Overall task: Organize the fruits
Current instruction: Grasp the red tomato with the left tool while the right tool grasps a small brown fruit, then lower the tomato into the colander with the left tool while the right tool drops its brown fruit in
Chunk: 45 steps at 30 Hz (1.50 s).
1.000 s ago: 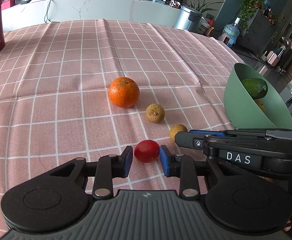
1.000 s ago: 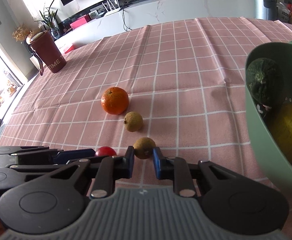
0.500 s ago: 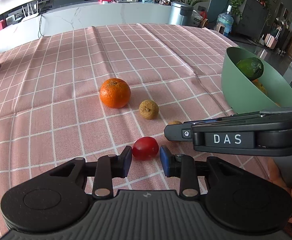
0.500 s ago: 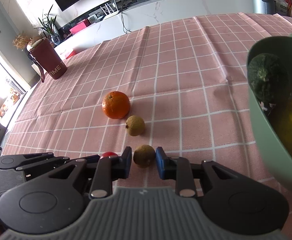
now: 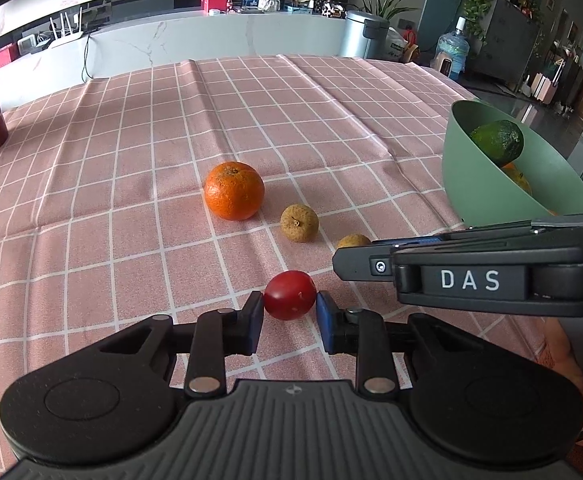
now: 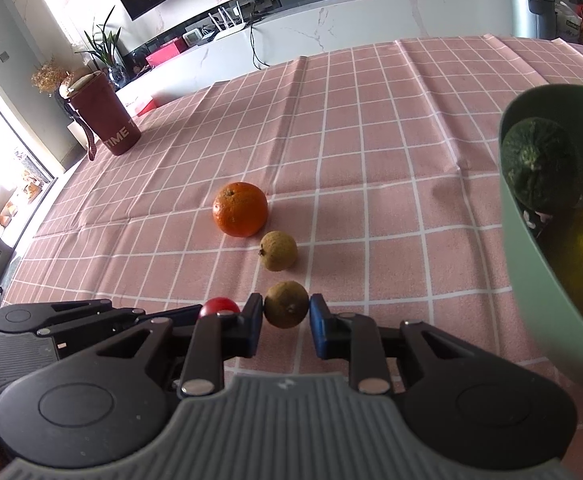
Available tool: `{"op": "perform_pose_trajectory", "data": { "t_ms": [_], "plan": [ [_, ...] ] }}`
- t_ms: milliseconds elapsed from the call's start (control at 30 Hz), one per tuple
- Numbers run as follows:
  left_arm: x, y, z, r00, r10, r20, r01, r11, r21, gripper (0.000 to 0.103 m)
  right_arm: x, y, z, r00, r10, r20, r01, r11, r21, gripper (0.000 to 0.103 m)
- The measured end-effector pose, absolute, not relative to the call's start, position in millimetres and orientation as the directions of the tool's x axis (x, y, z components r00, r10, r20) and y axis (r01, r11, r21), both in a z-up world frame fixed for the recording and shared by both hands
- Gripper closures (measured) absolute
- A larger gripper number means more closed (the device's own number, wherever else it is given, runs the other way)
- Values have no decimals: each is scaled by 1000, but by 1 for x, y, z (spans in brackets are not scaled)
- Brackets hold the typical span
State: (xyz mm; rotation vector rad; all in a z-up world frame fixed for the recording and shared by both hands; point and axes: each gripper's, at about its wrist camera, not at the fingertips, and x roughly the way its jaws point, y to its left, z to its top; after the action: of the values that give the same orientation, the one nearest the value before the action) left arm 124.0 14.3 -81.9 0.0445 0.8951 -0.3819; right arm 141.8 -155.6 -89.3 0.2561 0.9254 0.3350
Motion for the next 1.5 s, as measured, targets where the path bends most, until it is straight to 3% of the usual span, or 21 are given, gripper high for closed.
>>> {"op": "perform_pose_trajectory", "data": {
  "t_ms": [433,900,1167,1500],
  "plan": [
    [89,12,-36,664,-256,-703,213,965,-150,72,90,-173,-42,656,379,-653,-235,924,301,82],
    [81,-53,16,660,-402,-635,293,916,-275,71,53,-245,24,694,343,-632,-256,939,229,82],
    [101,-106,19,594,-488,-639,372,871,-320,72,63,-302,37,689,257,-678,-279,957,80,82],
    [138,-167,-3,495,-497,-713,402,858,-320,72,98,-345,19,627,193,-755,-318,948,-22,82]
  ]
}}
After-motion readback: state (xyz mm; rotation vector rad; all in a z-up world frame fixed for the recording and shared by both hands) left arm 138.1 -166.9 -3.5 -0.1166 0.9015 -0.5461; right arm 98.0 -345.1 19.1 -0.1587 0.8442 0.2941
